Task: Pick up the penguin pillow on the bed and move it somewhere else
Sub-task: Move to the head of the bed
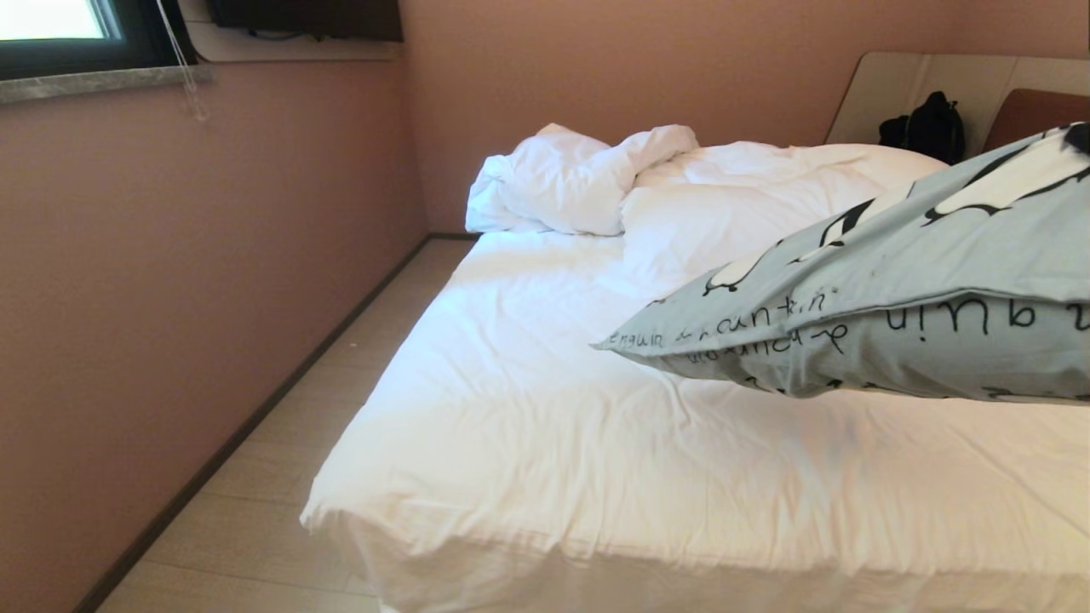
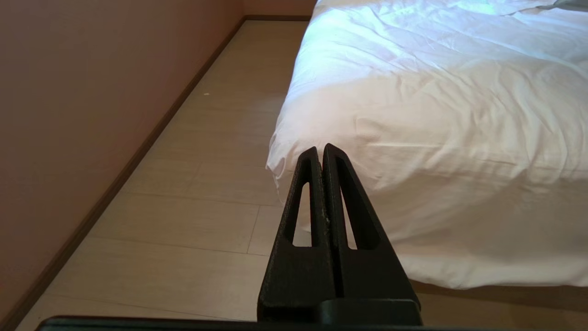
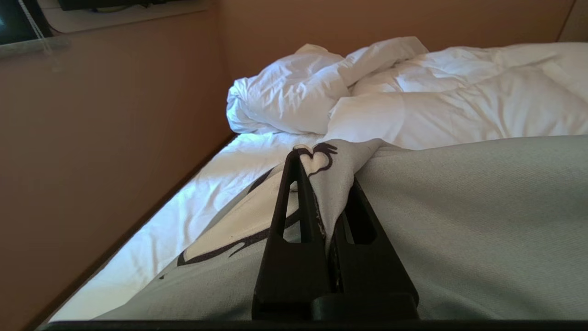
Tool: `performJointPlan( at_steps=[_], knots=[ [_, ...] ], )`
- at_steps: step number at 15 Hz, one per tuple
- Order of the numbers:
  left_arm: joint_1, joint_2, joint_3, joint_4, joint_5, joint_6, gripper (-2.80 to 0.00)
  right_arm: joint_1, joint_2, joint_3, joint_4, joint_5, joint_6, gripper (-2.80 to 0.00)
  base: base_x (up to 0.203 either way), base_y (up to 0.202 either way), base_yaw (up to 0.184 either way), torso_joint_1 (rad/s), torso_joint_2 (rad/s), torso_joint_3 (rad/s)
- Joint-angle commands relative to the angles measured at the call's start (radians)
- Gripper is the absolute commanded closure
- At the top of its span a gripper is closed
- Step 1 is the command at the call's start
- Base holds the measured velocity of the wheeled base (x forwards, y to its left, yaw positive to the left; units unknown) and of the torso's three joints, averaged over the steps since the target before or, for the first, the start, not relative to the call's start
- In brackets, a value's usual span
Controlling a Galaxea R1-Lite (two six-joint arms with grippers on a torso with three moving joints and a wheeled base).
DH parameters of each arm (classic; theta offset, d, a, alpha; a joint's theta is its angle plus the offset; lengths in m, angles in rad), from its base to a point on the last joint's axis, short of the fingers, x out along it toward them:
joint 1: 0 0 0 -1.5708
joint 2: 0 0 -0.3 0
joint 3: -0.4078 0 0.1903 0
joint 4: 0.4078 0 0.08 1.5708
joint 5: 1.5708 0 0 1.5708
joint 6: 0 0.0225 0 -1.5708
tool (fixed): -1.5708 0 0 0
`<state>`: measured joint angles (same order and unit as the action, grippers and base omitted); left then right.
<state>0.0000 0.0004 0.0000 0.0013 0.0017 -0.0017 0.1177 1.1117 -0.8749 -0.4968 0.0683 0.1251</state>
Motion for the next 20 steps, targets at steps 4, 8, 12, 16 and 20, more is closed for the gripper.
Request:
performJointPlan(
  at_steps=[4,8,12,16,20],
  knots=[
    [0.000,0.000,0.002,0.000,0.001,0.004,0.00,0.000,-0.004,0.001,-0.003,0.001,0.002,0.00,0.000,0.000,0.000,0.000,0.00,0.000],
    [0.000,0.000,0.002,-0.001,0.001,-0.004,0.00,-0.027,-0.007,-0.006,-0.005,0.004,0.004,0.00,0.000,0.000,0.000,0.000,0.00,0.000],
    [0.000,0.000,0.002,-0.001,0.001,-0.003,0.00,-0.041,-0.007,-0.007,-0.005,0.005,0.005,0.00,0.003,-0.135,0.006,0.003,0.00,0.002],
    [0.000,0.000,0.002,0.000,0.001,-0.003,0.00,-0.056,-0.006,-0.007,-0.006,0.005,0.004,0.00,0.000,-0.195,-0.001,0.003,0.00,0.003],
    [0.000,0.000,0.002,0.000,0.001,-0.003,0.00,-0.083,-0.001,-0.015,-0.008,0.005,0.004,0.00,0.000,-0.195,0.002,0.004,0.00,0.005]
  ],
)
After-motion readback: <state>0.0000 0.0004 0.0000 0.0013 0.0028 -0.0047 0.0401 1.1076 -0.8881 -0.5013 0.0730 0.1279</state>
